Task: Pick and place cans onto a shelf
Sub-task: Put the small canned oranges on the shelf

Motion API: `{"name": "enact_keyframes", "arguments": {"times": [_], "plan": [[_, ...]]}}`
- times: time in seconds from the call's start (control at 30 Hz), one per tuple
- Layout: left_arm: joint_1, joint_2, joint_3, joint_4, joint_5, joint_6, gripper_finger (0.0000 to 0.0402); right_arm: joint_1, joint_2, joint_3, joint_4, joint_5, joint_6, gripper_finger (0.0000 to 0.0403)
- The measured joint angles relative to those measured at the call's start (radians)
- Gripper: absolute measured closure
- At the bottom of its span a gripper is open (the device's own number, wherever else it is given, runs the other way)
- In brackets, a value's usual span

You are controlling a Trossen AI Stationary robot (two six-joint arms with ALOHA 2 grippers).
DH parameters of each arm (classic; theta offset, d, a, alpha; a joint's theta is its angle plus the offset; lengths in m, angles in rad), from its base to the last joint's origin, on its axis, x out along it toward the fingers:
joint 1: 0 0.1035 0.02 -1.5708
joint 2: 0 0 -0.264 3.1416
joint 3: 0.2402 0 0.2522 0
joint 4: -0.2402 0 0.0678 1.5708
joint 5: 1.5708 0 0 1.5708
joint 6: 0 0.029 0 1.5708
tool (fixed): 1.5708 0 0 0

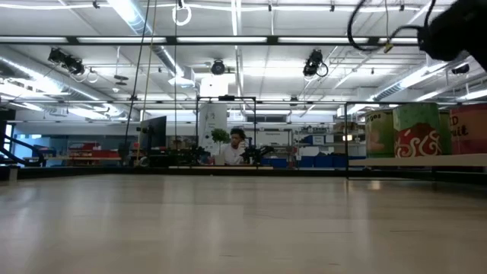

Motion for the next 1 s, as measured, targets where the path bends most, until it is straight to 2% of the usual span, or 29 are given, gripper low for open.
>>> {"name": "enact_keyframes", "arguments": {"times": [0.07, 0.13, 0.27, 0.37, 0.53, 0.77, 0.87, 1.0], "plan": [[0.005, -0.012, 0.001, -0.013, 0.000, 0.000, 0.0209, 0.000, 0.000, 0.051, -0.011, 0.037, 0.003, 0.0167], [0.007, -0.017, 0.040, -0.093, -0.006, 0.005, 0.0209, 0.000, 0.000, 0.106, -0.014, 0.076, 0.004, 0.0167], [0.002, -0.029, 0.200, -0.429, -0.030, 0.051, 0.0209, 0.000, 0.000, 0.219, -0.014, 0.163, 0.004, 0.0167], [-0.011, -0.031, 0.345, -0.742, -0.034, 0.060, 0.0209, 0.000, 0.000, 0.297, -0.007, 0.221, -0.008, 0.0167], [-0.034, -0.032, 0.472, -1.154, -0.030, -0.030, 0.0209, 0.000, 0.012, 0.373, 0.045, 0.318, -0.074, 0.0167], [-0.117, -0.044, 0.471, -1.514, 0.003, -0.304, 0.0209, -0.004, 0.041, 0.381, 0.220, 0.400, -0.228, 0.0168], [-0.164, -0.044, 0.446, -1.572, 0.013, -0.413, 0.0202, -0.016, 0.045, 0.381, 0.209, 0.400, -0.277, 0.0168], [-0.243, -0.044, 0.395, -1.599, 0.023, -0.565, 0.0168, -0.026, 0.045, 0.381, 0.211, 0.410, -0.315, 0.0168]]}}
